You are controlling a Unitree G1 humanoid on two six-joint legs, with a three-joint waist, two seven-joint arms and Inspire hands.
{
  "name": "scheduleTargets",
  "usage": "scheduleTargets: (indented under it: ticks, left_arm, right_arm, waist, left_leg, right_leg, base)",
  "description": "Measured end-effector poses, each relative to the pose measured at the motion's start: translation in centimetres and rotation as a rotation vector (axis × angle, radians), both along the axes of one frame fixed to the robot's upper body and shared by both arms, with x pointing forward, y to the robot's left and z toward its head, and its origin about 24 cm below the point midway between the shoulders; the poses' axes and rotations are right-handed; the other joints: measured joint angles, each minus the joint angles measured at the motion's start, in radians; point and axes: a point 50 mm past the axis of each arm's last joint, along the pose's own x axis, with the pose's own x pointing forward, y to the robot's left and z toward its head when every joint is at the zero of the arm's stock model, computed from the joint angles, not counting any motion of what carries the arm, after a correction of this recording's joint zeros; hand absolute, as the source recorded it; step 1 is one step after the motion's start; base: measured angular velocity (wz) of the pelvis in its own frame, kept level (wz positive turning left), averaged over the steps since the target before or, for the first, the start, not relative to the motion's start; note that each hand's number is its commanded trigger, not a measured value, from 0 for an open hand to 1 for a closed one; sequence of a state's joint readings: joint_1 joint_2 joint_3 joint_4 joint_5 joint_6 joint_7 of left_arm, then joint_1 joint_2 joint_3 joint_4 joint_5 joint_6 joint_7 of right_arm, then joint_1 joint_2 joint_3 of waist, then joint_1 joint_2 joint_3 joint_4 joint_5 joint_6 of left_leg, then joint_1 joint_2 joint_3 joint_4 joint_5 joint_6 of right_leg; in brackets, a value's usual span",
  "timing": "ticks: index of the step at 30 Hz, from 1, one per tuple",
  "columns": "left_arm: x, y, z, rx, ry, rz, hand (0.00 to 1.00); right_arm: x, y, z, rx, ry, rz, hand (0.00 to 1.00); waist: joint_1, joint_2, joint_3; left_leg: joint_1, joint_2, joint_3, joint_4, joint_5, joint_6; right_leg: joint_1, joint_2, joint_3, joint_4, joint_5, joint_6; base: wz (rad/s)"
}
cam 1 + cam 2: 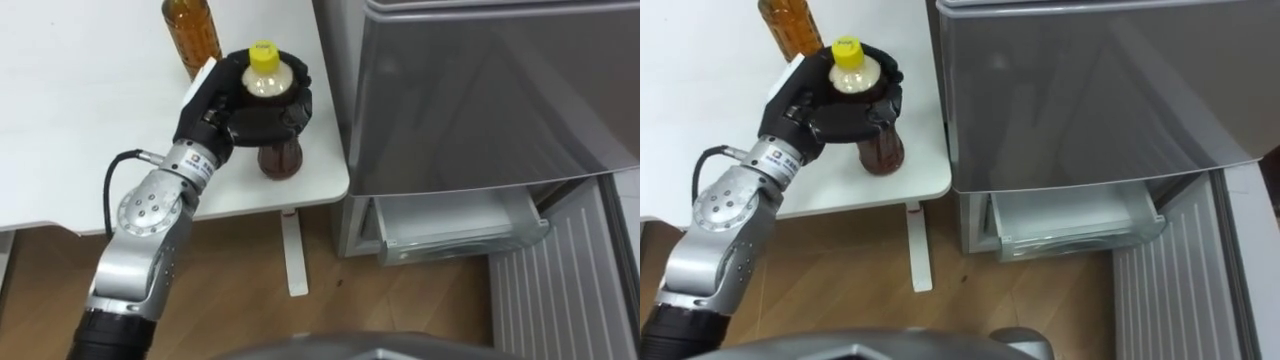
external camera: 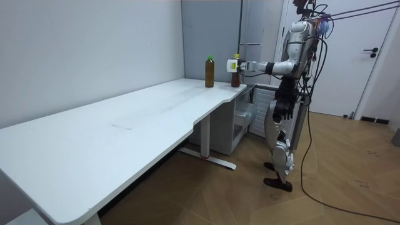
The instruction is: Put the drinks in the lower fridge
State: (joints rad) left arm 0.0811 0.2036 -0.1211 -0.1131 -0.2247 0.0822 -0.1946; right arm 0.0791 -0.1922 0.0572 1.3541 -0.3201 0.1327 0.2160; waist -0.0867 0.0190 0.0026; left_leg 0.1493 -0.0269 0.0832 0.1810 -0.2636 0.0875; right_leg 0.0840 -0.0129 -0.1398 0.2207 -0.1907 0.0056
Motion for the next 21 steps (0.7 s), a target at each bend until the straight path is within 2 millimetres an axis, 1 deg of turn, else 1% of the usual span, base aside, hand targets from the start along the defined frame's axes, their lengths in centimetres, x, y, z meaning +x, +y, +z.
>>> scheduleTargets:
  ticks: [11, 16, 18, 20, 21]
  left_arm:
    - [-0.1, -0.3, -0.3, -0.004, 0.013, -0.045, 1.00]
    - [-0.2, -0.5, -0.3, -0.004, 0.014, -0.063, 1.00]
    - [-0.2, -0.6, -0.3, -0.008, 0.014, -0.070, 1.00]
    - [-0.2, -0.8, -0.3, -0.030, 0.018, -0.074, 1.00]
    - [-0.2, -0.8, -0.3, -0.056, 0.021, -0.076, 1.00]
  right_arm:
    - [0.3, 0.1, 0.0, 0.007, -0.011, 0.002, 0.00]
    - [1.8, 0.1, 0.1, 0.011, -0.066, 0.018, 0.00]
    - [2.8, 0.2, 0.1, 0.009, -0.113, 0.027, 0.00]
    - [3.1, 0.2, 0.1, -0.007, -0.134, 0.047, 0.00]
    - [3.2, 0.2, 0.1, -0.014, -0.138, 0.053, 0.00]
  waist:
    - [0.002, 0.001, -0.0003]
    - [0.003, 0.000, 0.0003]
    - [0.007, -0.001, 0.0010]
    - [0.010, -0.001, 0.0014]
    - [0.013, 0.001, 0.0039]
  left_leg:
    - [0.002, 0.000, 0.000, -0.001, 0.000, 0.000]
    - [0.002, 0.000, 0.001, -0.001, 0.000, 0.000]
    - [0.002, 0.000, 0.004, 0.001, 0.000, 0.000]
    - [0.002, 0.000, 0.006, 0.001, 0.000, 0.000]
    - [0.000, 0.000, 0.006, 0.002, 0.000, 0.000]
  right_leg:
    - [0.001, 0.000, 0.000, -0.001, 0.000, 0.000]
    - [0.001, -0.003, 0.001, 0.000, 0.000, 0.000]
    - [0.001, -0.004, 0.001, 0.000, 0.000, 0.000]
    - [0.000, -0.004, 0.001, 0.000, 0.000, 0.000]
    - [0.000, -0.004, 0.000, 0.000, 0.000, 0.000]
  base:
    - [0.00]
    - [0.00]
    - [0.00]
    - [0.00]
    - [0.00]
